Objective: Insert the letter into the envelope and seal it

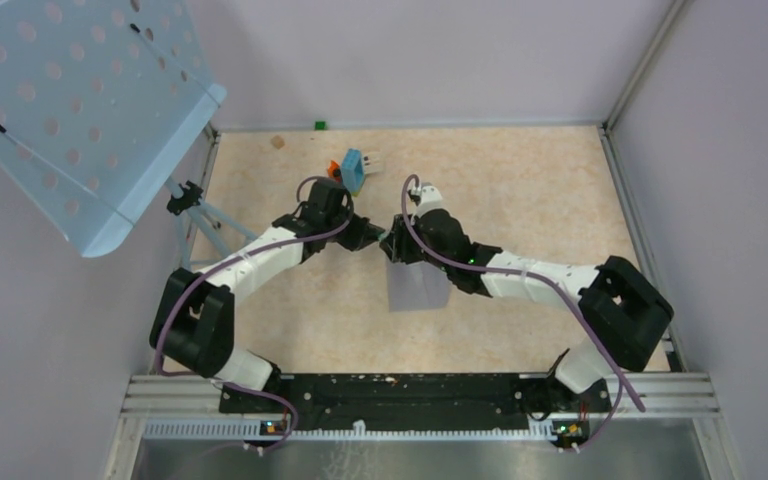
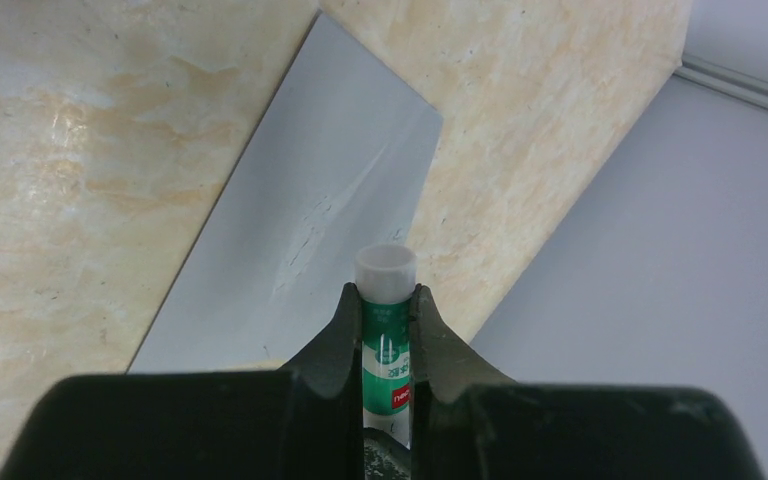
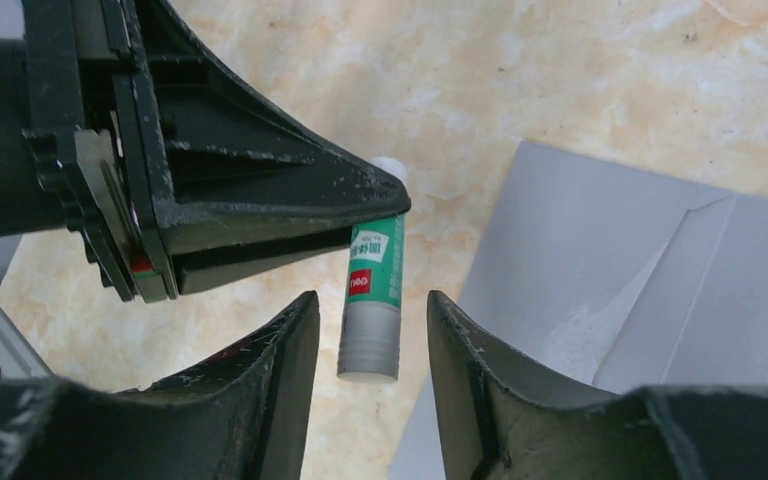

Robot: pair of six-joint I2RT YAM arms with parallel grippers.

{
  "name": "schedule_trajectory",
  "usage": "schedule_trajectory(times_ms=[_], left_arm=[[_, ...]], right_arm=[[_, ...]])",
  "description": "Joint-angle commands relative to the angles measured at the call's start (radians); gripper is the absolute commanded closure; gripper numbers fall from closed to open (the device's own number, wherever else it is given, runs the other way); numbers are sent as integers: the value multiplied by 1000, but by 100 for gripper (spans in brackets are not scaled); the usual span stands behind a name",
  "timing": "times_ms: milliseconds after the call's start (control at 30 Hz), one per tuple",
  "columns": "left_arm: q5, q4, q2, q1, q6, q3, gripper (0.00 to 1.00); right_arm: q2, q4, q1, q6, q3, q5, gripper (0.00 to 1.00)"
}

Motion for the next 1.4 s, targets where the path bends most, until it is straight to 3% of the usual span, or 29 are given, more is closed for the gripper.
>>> schedule_trajectory(times_ms=[0,167,267,333,967,1100,1367], left_arm=[[25,58,-24,3,-21,-24,100],[25,74,-36,4,-30,-42,100],[20,79,-40,4,-30,-44,100],[19,80,-38,4,-29,-43,100],[23,102,-39,11,-34,-47,100],[25,104,-38,12,-34,-47,100],[41,103,-36,11,-17,-45,95]], right_arm=[[23,20,13,-12,69,30,58],[36,6,12,-14,84,21,71],[37,-1,12,-15,85,15,54],[33,-7,13,-15,80,21,49],[21,-22,13,-1,25,10,56],[20,-24,13,3,18,15,60],[11,-49,12,1,31,38,80]])
